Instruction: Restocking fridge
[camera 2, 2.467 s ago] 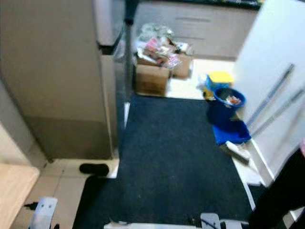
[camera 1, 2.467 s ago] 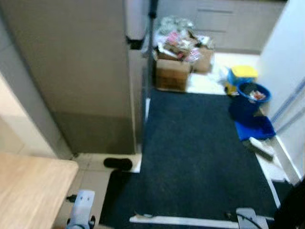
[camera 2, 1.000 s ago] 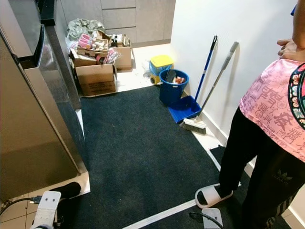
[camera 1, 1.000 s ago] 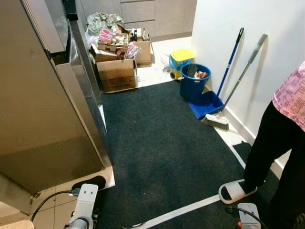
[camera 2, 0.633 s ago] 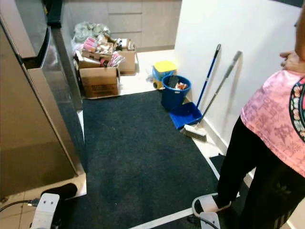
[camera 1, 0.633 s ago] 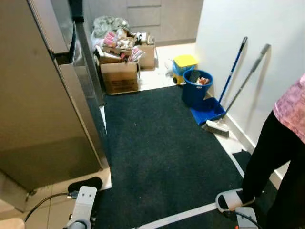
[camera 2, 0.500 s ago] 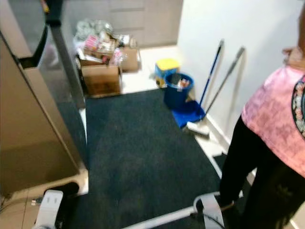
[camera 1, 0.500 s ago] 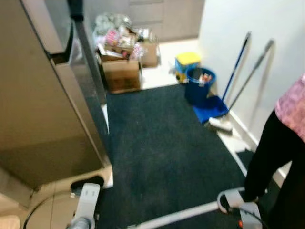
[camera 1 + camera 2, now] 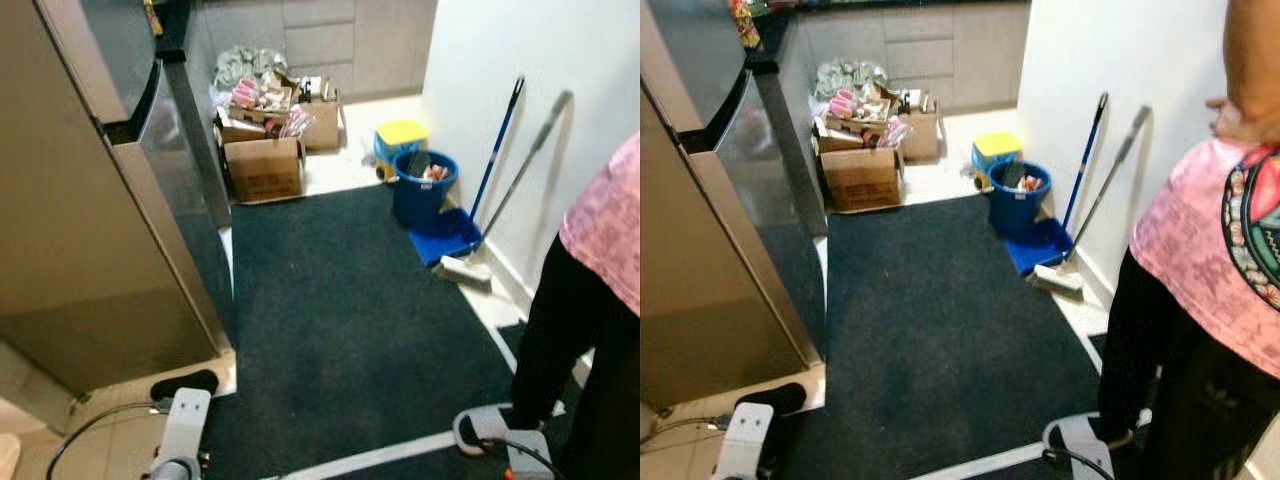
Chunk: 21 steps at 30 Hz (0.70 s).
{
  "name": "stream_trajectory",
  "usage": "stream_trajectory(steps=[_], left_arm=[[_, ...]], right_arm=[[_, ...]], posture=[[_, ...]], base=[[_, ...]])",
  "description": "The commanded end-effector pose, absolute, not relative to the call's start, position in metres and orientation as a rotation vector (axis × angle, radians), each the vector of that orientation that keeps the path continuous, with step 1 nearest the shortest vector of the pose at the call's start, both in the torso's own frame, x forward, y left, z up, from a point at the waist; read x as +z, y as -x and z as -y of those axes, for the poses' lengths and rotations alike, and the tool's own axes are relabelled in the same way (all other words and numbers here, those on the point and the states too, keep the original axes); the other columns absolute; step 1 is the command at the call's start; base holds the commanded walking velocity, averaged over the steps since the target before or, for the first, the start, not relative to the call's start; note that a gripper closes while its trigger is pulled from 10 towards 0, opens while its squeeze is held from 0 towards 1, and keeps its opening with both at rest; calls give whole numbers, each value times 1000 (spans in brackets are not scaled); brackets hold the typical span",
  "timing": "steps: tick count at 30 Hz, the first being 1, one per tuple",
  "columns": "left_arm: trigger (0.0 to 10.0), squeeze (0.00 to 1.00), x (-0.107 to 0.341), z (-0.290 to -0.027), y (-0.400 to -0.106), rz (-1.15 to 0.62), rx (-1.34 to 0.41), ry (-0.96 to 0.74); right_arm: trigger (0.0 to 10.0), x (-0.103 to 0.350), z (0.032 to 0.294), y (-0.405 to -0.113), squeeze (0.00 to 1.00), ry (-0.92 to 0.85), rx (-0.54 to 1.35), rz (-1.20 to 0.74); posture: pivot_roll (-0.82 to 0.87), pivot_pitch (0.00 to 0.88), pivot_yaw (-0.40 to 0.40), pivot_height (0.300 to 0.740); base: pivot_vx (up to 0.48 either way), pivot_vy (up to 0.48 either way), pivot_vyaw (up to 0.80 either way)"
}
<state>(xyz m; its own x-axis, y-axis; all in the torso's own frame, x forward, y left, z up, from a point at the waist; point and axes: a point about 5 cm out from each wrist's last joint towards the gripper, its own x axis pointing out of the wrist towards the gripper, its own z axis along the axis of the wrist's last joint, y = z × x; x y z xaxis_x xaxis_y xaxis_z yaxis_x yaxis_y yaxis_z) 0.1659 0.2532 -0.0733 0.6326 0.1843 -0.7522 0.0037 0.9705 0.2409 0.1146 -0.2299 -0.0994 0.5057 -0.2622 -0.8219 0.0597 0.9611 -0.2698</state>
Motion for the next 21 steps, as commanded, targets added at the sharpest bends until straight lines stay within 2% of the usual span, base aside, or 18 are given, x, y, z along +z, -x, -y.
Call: stream_trajectory(steps=[1,10,17,19,21], left_arm=[[10000,20,-73,-254,-165,-885,113,-226],[10000,51,-71,-255,-168,-856,114,-244],[10000,47,-51,-261,-196,-692,164,-196],[10000,47,-30,-267,-218,-557,177,-198],[10000,47,-30,-267,-218,-557,177,-198]], right_arm=[[10000,-98,229,-118,0,209,-202,-1008],[10000,-98,229,-119,0,212,-204,-1002],[10000,-88,238,-136,0,205,-243,-905],[10000,-79,243,-154,0,193,-268,-829],[10000,-79,243,-154,0,193,-268,-829]], posture=[[26,0,-9,740],[25,0,-9,740],[23,0,-8,740],[21,0,-9,740],[21,0,-9,740]], base=[[0,0,0],[0,0,0],[0,0,0],[0,0,0],[0,0,0]])
